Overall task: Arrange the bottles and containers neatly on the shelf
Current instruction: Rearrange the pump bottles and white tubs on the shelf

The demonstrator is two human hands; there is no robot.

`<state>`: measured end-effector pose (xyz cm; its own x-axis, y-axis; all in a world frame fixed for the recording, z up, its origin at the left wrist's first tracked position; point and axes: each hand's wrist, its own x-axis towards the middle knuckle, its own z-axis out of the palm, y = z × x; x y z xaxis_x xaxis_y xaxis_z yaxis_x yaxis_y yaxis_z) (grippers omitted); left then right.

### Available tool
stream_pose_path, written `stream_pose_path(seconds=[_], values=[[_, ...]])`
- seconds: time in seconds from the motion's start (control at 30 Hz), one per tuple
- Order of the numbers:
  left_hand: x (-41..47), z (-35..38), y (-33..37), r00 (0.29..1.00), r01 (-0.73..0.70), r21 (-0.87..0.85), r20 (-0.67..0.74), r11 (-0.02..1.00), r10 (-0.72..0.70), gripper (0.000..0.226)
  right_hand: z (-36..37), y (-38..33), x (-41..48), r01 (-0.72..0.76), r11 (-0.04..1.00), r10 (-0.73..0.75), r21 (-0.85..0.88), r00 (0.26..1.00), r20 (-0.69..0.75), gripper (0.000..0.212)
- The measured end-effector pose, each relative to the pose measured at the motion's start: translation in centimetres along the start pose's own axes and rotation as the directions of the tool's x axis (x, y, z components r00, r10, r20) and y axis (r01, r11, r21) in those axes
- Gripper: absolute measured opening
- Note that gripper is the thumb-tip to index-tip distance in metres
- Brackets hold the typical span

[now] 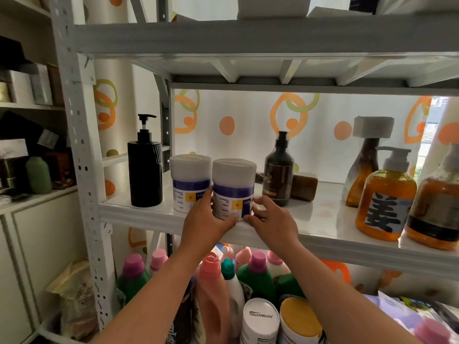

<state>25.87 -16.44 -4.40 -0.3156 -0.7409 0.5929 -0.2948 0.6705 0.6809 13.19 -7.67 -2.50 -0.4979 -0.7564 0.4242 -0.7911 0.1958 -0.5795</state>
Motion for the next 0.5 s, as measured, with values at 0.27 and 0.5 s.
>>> stream_pose_path(seconds=[0.27,0.5], values=[[-0.6,0.1,0.4,1.0,-0.012,0.08,-0.003,0.997,0.012,0.079,0.0,0.2,0.1,0.032,0.999,-0.032,0.027,0.999,0.011,0.044],[-1.2,0.4,0.7,0.997,-0.039,0.115,-0.055,0.993,0.046,0.08,0.2,0.4,0.2,0.049,0.998,-0.048,0.034,0.999,-0.008,0.046]])
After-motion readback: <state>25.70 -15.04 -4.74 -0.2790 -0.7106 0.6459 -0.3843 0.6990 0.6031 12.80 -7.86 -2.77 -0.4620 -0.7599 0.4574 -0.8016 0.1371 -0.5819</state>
